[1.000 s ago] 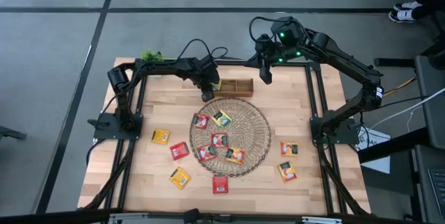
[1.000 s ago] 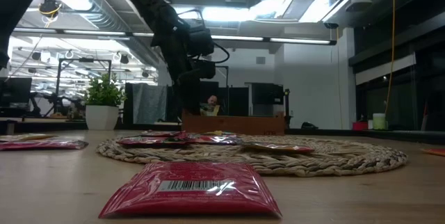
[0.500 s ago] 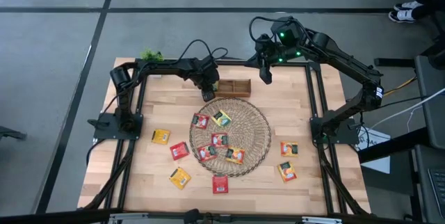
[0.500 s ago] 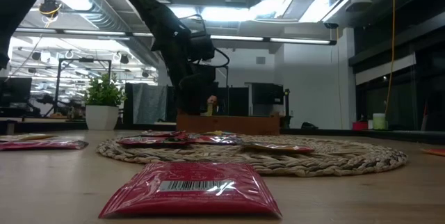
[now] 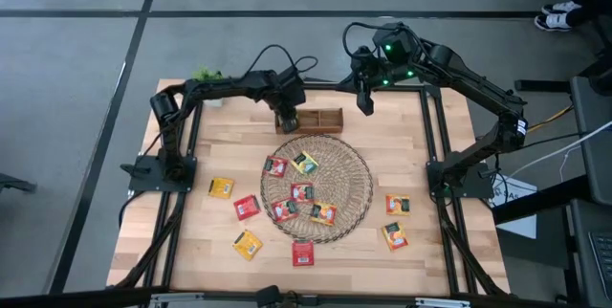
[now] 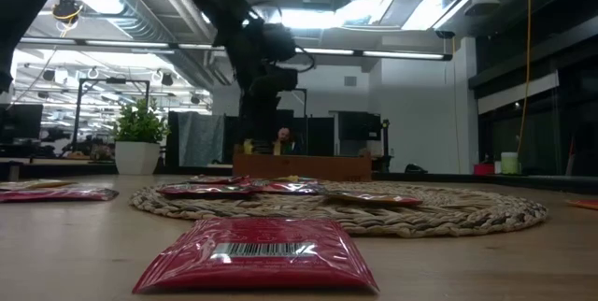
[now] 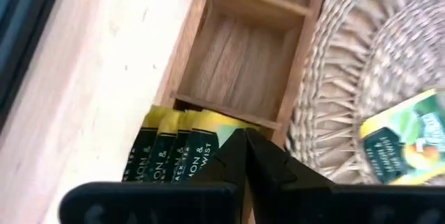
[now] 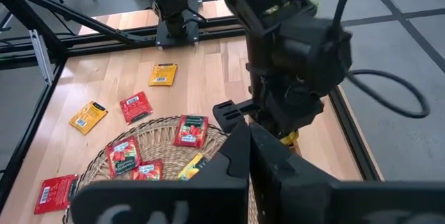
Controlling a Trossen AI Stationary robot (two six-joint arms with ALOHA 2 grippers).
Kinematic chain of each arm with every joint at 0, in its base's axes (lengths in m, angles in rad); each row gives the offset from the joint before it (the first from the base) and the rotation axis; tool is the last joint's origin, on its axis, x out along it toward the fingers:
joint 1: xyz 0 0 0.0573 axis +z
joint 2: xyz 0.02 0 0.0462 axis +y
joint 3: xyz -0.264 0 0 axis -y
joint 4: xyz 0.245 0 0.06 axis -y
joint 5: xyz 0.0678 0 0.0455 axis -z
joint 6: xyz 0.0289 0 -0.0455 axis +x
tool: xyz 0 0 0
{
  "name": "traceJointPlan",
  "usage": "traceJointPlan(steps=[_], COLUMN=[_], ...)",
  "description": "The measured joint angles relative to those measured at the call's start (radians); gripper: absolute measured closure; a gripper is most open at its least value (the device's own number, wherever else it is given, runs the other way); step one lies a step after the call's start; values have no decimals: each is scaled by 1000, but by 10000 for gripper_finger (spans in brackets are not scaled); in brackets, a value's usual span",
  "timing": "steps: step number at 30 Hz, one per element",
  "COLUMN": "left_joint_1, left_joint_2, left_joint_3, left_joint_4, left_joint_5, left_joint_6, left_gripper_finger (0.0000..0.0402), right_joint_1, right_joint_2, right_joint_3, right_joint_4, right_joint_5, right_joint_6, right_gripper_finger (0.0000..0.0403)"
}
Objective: Pick & Place Tea
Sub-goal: Put the yellow tea bag into the left of the wooden organizer
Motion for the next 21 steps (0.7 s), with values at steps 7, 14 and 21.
traceJointPlan(steps=[7,14,21], left_joint_1=[-7,-38,-82], left_joint_2=[-66,-197,-376], left_joint_3=[51,48,-104], left_joint_4=[-46,15,251], left_joint_5=[90,58,50], left_joint_6=[-50,-107,-245], left_gripper_finger=[397,397,400], right_joint_1=[0,0,24], right_joint_2=[0,0,0], right_joint_3=[0,0,-8], right_joint_4=[-17,-74,-91], right_joint_5=[0,0,0], right_joint_6=[-6,-30,-38], right_gripper_finger=[399,399,399])
